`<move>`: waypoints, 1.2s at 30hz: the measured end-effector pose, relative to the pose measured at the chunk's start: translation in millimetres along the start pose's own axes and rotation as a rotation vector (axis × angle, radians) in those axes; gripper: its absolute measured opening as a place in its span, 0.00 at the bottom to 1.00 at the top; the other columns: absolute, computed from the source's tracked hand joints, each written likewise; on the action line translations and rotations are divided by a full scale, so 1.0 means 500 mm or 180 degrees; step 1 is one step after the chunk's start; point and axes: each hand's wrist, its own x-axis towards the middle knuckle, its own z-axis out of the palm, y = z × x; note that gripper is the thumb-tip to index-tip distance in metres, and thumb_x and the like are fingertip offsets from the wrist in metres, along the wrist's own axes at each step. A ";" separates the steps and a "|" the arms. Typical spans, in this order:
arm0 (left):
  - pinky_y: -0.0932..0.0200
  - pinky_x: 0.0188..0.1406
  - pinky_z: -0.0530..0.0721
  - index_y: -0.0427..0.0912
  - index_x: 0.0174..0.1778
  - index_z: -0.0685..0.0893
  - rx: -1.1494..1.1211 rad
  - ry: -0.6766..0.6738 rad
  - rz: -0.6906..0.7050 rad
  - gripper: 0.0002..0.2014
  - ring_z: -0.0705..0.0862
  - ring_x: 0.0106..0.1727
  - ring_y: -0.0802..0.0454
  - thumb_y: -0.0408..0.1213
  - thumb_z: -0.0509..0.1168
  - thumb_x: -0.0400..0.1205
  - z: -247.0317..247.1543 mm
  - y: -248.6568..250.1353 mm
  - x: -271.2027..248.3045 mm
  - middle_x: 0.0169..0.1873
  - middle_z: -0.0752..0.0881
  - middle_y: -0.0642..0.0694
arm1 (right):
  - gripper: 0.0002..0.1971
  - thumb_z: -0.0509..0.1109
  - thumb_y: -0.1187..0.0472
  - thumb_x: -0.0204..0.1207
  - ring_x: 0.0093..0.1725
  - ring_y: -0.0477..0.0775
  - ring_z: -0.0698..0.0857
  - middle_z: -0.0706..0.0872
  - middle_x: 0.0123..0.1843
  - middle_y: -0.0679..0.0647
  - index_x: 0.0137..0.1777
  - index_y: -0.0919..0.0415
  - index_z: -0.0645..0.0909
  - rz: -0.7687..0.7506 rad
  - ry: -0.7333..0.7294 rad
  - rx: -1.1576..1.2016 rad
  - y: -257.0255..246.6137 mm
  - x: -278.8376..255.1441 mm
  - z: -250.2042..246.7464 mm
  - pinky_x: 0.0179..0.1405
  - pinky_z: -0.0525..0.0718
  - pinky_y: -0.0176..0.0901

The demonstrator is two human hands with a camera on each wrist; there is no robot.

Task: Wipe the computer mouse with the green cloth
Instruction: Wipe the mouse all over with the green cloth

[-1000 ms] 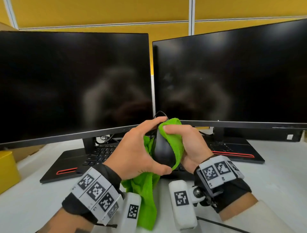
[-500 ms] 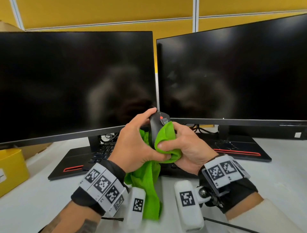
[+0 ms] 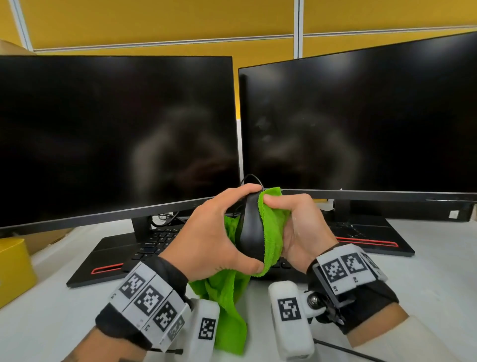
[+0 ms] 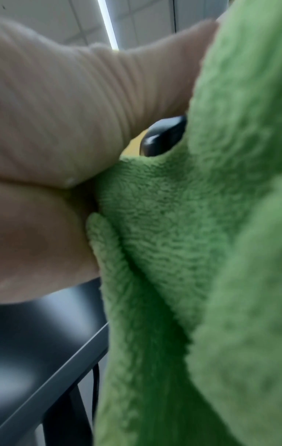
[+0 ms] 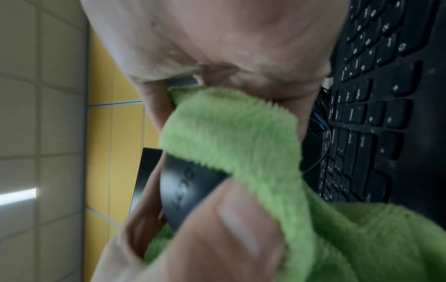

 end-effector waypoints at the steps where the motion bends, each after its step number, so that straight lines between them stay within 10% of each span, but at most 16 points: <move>1: 0.64 0.77 0.76 0.66 0.82 0.74 0.0015 -0.0004 0.0002 0.59 0.79 0.75 0.68 0.41 0.92 0.53 -0.002 -0.002 -0.001 0.71 0.84 0.68 | 0.18 0.72 0.60 0.75 0.52 0.70 0.93 0.95 0.53 0.65 0.62 0.65 0.90 0.0060 -0.0015 -0.0008 0.000 -0.001 0.000 0.69 0.83 0.77; 10: 0.70 0.74 0.77 0.62 0.85 0.72 -0.0297 -0.0029 -0.0088 0.62 0.80 0.76 0.71 0.30 0.91 0.55 -0.007 -0.007 0.000 0.73 0.85 0.65 | 0.22 0.63 0.54 0.84 0.67 0.73 0.90 0.92 0.65 0.68 0.70 0.65 0.87 0.0208 0.0009 0.0173 -0.005 -0.003 -0.001 0.71 0.83 0.74; 16: 0.73 0.73 0.76 0.61 0.84 0.73 -0.0368 -0.0125 -0.0053 0.60 0.79 0.76 0.71 0.29 0.92 0.56 -0.010 -0.001 -0.002 0.72 0.85 0.66 | 0.19 0.71 0.51 0.83 0.52 0.65 0.94 0.94 0.58 0.66 0.66 0.62 0.89 0.0071 -0.0131 -0.0032 -0.001 -0.009 0.004 0.58 0.91 0.66; 25: 0.74 0.73 0.74 0.61 0.85 0.72 -0.0377 -0.0169 -0.0058 0.62 0.79 0.76 0.72 0.30 0.92 0.56 -0.012 -0.004 -0.004 0.73 0.85 0.66 | 0.20 0.64 0.54 0.89 0.64 0.73 0.91 0.92 0.64 0.70 0.69 0.69 0.85 0.0110 0.0005 0.0114 -0.003 -0.002 0.003 0.64 0.87 0.73; 36: 0.79 0.73 0.70 0.72 0.91 0.49 0.0002 -0.0266 -0.0041 0.75 0.75 0.78 0.75 0.38 0.92 0.55 -0.001 -0.006 -0.005 0.76 0.80 0.72 | 0.09 0.78 0.61 0.76 0.44 0.63 0.93 0.92 0.46 0.63 0.54 0.60 0.94 -0.0040 -0.0541 -0.0263 0.006 -0.007 0.004 0.47 0.93 0.57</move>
